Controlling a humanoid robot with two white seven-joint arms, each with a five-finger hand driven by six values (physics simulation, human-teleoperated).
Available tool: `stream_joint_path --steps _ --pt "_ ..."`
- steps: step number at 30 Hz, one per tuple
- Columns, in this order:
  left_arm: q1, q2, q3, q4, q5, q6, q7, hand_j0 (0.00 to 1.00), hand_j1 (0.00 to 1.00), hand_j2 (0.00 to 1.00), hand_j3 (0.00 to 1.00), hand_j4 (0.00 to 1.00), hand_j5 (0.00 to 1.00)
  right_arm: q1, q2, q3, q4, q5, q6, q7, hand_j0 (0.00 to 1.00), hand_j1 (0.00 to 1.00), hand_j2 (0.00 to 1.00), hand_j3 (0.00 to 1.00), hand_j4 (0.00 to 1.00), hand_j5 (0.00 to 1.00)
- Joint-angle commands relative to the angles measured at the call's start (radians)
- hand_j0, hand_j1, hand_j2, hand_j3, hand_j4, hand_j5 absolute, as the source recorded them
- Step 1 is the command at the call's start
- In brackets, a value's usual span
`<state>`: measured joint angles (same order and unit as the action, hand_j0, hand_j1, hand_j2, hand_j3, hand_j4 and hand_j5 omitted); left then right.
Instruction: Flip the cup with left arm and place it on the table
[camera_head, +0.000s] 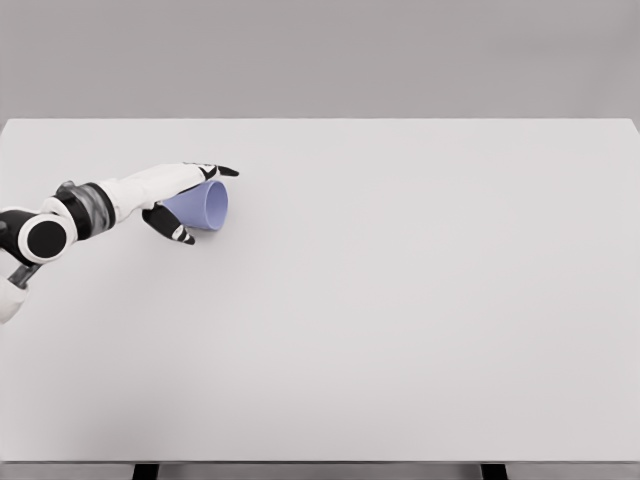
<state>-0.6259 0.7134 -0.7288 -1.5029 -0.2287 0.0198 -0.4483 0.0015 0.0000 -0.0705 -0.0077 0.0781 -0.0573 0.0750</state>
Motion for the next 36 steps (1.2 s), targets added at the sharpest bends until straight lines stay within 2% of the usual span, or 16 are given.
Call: stream_joint_path --steps 1,15,17,21,28,33,36 --pt "0.000 -0.002 -0.001 0.004 0.000 0.000 0.000 0.99 0.99 0.99 0.99 0.99 0.99 0.000 0.000 0.000 0.000 0.000 0.000 0.000 1.00 1.00 1.00 1.00 1.00 1.00" --pt "-0.017 -0.037 -0.008 0.049 -0.063 0.000 0.002 0.98 0.98 0.98 0.98 0.98 0.98 0.000 0.000 0.000 0.000 0.000 -0.001 0.000 1.00 1.00 1.00 1.00 1.00 1.00" --pt "-0.017 -0.040 -0.008 0.049 -0.064 0.000 0.002 0.93 0.93 0.93 0.93 0.93 0.93 0.000 0.000 0.000 0.000 -0.001 -0.001 0.000 1.00 1.00 1.00 1.00 1.00 1.00" --pt "-0.017 -0.045 -0.017 0.050 -0.063 0.000 0.002 0.91 0.91 0.91 0.91 0.91 0.91 0.000 0.000 0.000 0.000 0.000 -0.001 0.000 1.00 1.00 1.00 1.00 1.00 1.00" --pt "-0.017 -0.046 -0.018 0.059 -0.063 -0.001 0.002 0.68 0.68 0.68 0.68 0.68 0.68 0.000 0.000 0.000 0.000 0.000 -0.001 0.000 1.00 1.00 1.00 1.00 1.00 1.00" --pt "-0.017 -0.046 -0.018 0.062 -0.061 -0.001 0.002 0.57 0.57 0.57 0.57 0.57 0.57 0.000 0.000 0.000 0.000 0.000 0.000 0.000 1.00 1.00 1.00 1.00 1.00 1.00" --pt "-0.017 -0.045 -0.018 0.062 -0.058 -0.001 0.002 0.54 0.54 0.54 0.54 0.54 0.54 0.000 0.000 0.000 0.000 -0.001 0.000 0.000 1.00 1.00 1.00 1.00 1.00 1.00"
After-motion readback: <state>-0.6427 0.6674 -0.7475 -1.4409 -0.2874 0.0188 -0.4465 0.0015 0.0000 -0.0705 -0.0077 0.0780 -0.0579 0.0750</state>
